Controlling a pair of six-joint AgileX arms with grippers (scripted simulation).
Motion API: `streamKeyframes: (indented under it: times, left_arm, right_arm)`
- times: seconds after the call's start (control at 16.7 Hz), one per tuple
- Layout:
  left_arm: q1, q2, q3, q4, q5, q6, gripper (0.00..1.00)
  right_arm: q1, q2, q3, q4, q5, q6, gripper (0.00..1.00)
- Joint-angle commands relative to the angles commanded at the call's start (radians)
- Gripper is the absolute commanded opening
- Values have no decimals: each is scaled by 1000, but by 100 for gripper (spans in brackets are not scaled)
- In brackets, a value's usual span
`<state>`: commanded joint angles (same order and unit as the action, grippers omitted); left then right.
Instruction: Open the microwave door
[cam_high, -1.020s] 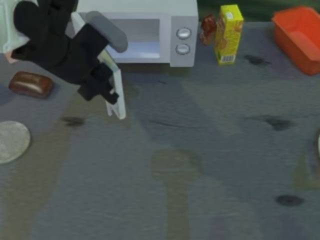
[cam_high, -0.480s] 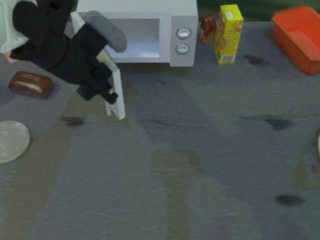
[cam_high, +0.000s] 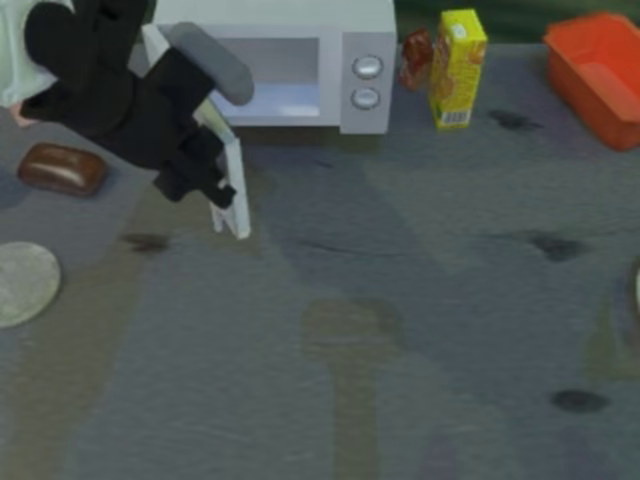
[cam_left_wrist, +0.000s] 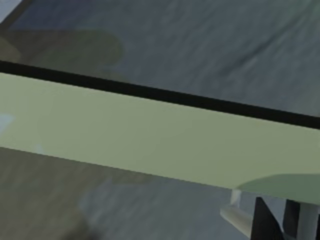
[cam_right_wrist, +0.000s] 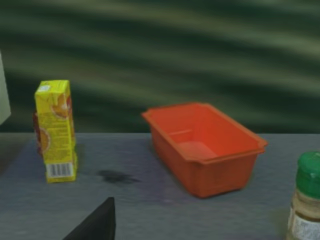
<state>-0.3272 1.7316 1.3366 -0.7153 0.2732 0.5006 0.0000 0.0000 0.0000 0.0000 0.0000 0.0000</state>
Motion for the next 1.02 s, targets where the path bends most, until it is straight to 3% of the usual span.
streamKeyframes:
  times: [0.36,0.78,1.02]
  left_arm:
    - [4,2,0,-5,10,14,0]
    - [69,2,-6,-67,75,182,0]
    - [84,-8,-1,-74,92,212,0]
  right_arm:
    - [0,0,0,0,0,0,100]
    - [0,0,0,0,0,0,100]
    - [0,0,0,0,0,0,100]
